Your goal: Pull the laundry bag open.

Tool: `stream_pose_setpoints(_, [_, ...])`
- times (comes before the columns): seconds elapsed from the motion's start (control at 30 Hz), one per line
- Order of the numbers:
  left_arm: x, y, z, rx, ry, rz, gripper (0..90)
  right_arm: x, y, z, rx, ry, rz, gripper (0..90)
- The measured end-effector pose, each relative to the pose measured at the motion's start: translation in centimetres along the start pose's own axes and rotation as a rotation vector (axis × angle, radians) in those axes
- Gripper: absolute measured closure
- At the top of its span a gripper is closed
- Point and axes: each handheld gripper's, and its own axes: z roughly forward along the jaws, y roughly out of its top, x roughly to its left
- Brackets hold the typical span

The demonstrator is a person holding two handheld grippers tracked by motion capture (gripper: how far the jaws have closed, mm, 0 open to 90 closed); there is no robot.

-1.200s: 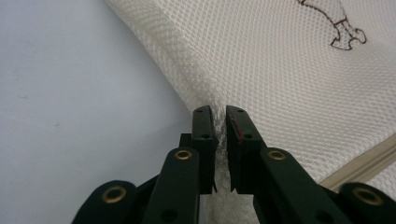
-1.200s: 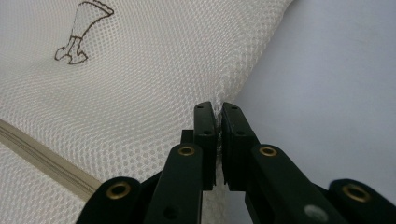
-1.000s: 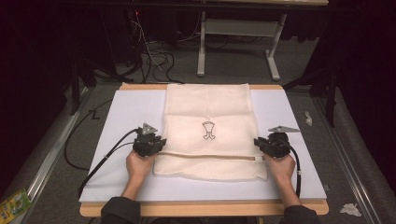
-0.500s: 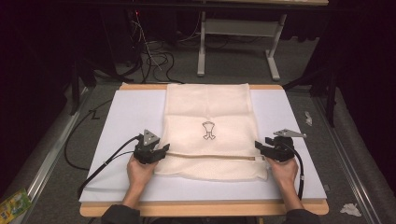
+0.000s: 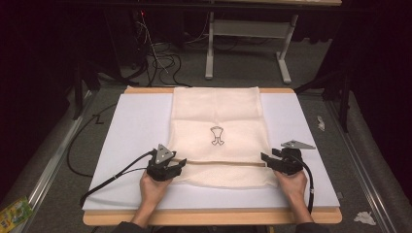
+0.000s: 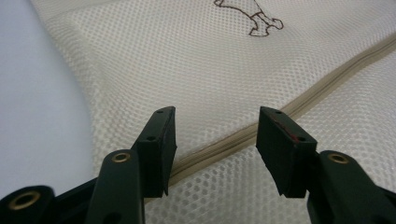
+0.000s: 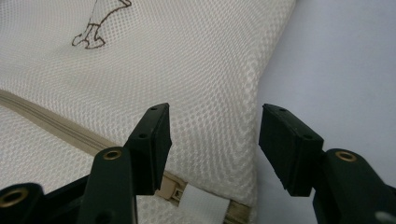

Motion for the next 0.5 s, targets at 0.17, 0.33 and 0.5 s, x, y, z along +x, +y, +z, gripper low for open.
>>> stream_pose_setpoints(0.17, [-0.4,0.1,0.8,0.021,-0.009,-0.015,46.7,-0.4,-0.5,0.4,0.009,0.012,0.051,41.6])
stream_pose_setpoints(0.33, [-2.0,1.1,1.0,0.044,-0.020,0.051,46.0,-0.7,-0.6,0.6,0.021,0.005,0.064,40.4])
stream_pose_setpoints(0.5, [-3.4,2.6,2.0,0.048,-0.050,0.077,45.6,-0.4,-0.2,0.9,0.043,0.022,0.058,46.1])
